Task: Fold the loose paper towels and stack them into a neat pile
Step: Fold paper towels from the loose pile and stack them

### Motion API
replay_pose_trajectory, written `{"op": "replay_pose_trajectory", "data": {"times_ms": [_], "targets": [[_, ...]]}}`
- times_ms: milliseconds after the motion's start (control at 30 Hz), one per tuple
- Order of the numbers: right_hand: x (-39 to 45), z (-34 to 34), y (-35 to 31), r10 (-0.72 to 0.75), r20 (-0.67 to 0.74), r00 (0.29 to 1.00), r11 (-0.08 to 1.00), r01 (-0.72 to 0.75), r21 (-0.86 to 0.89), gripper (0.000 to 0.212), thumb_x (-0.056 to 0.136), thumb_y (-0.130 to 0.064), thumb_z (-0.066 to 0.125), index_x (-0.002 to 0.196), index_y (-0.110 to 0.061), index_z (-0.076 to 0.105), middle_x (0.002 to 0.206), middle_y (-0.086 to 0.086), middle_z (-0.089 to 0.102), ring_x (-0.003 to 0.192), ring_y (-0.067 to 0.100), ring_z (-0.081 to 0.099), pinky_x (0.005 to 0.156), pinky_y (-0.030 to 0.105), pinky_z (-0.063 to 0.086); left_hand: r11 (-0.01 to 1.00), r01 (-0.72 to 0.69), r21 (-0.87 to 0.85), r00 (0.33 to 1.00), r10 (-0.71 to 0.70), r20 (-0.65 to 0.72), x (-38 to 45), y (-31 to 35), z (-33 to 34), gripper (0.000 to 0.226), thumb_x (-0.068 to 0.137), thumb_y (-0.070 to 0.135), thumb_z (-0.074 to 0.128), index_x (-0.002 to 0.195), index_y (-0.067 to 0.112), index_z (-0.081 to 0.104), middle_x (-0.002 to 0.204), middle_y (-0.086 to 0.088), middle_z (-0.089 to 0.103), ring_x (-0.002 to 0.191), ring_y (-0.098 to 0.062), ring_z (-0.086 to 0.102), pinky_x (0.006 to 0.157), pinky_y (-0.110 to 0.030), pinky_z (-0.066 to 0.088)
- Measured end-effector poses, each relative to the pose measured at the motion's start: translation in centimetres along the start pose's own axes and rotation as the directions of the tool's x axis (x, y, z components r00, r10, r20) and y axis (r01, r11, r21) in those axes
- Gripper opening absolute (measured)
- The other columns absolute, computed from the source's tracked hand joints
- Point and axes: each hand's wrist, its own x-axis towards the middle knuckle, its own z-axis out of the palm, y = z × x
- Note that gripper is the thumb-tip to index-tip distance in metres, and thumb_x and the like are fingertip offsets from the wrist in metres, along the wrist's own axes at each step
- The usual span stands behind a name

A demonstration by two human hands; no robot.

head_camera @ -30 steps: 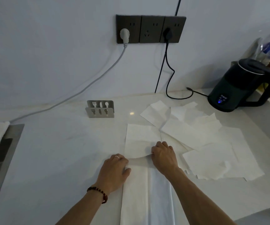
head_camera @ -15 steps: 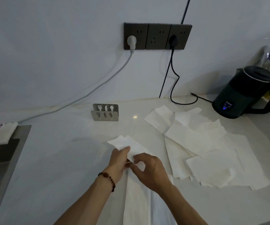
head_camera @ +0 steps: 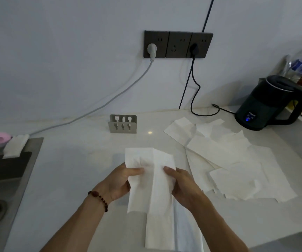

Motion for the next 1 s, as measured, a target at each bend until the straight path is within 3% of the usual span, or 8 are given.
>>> {"op": "replay_pose_trajectory", "data": {"times_ms": [100, 167, 233, 400, 567, 733, 1000], "targets": [[-0.6, 0.0, 1.2, -0.103, -0.126, 0.987, 0.987, 0.085, -0.137, 0.019, 0.086, -0.009, 0.068, 0.102, 0.002, 0.070, 0.101, 0.017, 0.073, 0.094, 0.035, 0.070, 0.088, 0.049, 0.055, 0.980, 0.004, 0.201, 0.990, 0.024, -0.140, -0.6, -0.8, -0.9, 0.022, 0.096, 0.007, 0.054, 0.113, 0.006, 0.068, 0.112, -0.012, 0.072, 0.103, -0.028, 0.069, 0.093, -0.045, 0.053], [-1.2, 0.1, 2.2, -0.187, -0.194, 0.963, 0.942, 0.120, -0.313, 0.023, 0.085, -0.022, 0.069, 0.087, 0.001, 0.069, 0.087, 0.009, 0.073, 0.079, 0.032, 0.068, 0.074, 0.043, 0.056, 0.923, 0.040, 0.382, 0.965, 0.063, -0.254, -0.9, -1.9, -1.3, 0.016, 0.097, 0.015, 0.057, 0.106, 0.012, 0.070, 0.105, -0.007, 0.074, 0.095, -0.022, 0.071, 0.087, -0.041, 0.056], [-1.8, -0.1, 3.0, -0.209, -0.211, 0.955, 0.891, 0.097, -0.444, 0.035, 0.082, -0.033, 0.068, 0.076, 0.000, 0.060, 0.074, 0.008, 0.062, 0.068, 0.023, 0.057, 0.064, 0.038, 0.048, 0.896, 0.038, 0.442, 0.934, 0.125, -0.334, -1.2, -3.2, -1.3, 0.012, 0.096, 0.020, 0.059, 0.100, 0.016, 0.070, 0.100, -0.003, 0.075, 0.090, -0.019, 0.071, 0.081, -0.039, 0.058], [-4.0, -1.2, 5.0, -0.172, -0.249, 0.953, 0.826, 0.002, -0.564, 0.033, 0.087, -0.019, 0.064, 0.062, -0.008, 0.044, 0.060, 0.004, 0.043, 0.058, 0.017, 0.042, 0.056, 0.030, 0.037, 0.890, 0.046, 0.454, 0.948, 0.104, -0.301, -2.2, -5.8, -1.3, 0.012, 0.095, 0.021, 0.060, 0.102, 0.018, 0.070, 0.097, 0.003, 0.075, 0.089, -0.015, 0.072, 0.071, -0.031, 0.059], [-5.4, -1.6, 7.4, -0.179, -0.341, 0.923, 0.712, -0.117, -0.692, 0.034, 0.084, -0.027, 0.072, 0.060, -0.010, 0.054, 0.052, -0.002, 0.054, 0.044, 0.011, 0.052, 0.050, 0.024, 0.043, 0.788, 0.104, 0.607, 0.934, 0.133, -0.333, -2.5, -7.5, -2.1, 0.005, 0.088, 0.020, 0.069, 0.091, 0.017, 0.072, 0.089, 0.003, 0.075, 0.082, -0.015, 0.072, 0.080, -0.037, 0.059], [-5.8, -1.1, 8.5, -0.209, -0.344, 0.915, 0.620, -0.148, -0.771, 0.029, 0.093, -0.023, 0.059, 0.076, 0.000, 0.064, 0.067, 0.012, 0.066, 0.056, 0.020, 0.064, 0.062, 0.033, 0.054, 0.735, 0.149, 0.662, 0.908, 0.163, -0.385, -2.4, -8.5, -2.5, 0.014, 0.086, 0.021, 0.070, 0.089, 0.008, 0.071, 0.084, -0.003, 0.075, 0.079, -0.020, 0.071, 0.079, -0.040, 0.059], [-5.3, -1.3, 8.7, -0.230, -0.402, 0.887, 0.555, -0.220, -0.802, 0.024, 0.091, -0.031, 0.062, 0.079, -0.011, 0.067, 0.075, 0.003, 0.068, 0.070, 0.019, 0.064, 0.062, 0.026, 0.050, 0.746, 0.143, 0.650, 0.902, 0.173, -0.397, -2.3, -9.3, -2.3, 0.004, 0.088, 0.020, 0.069, 0.086, 0.016, 0.071, 0.084, 0.005, 0.073, 0.079, -0.012, 0.070, 0.071, -0.027, 0.056]]}}
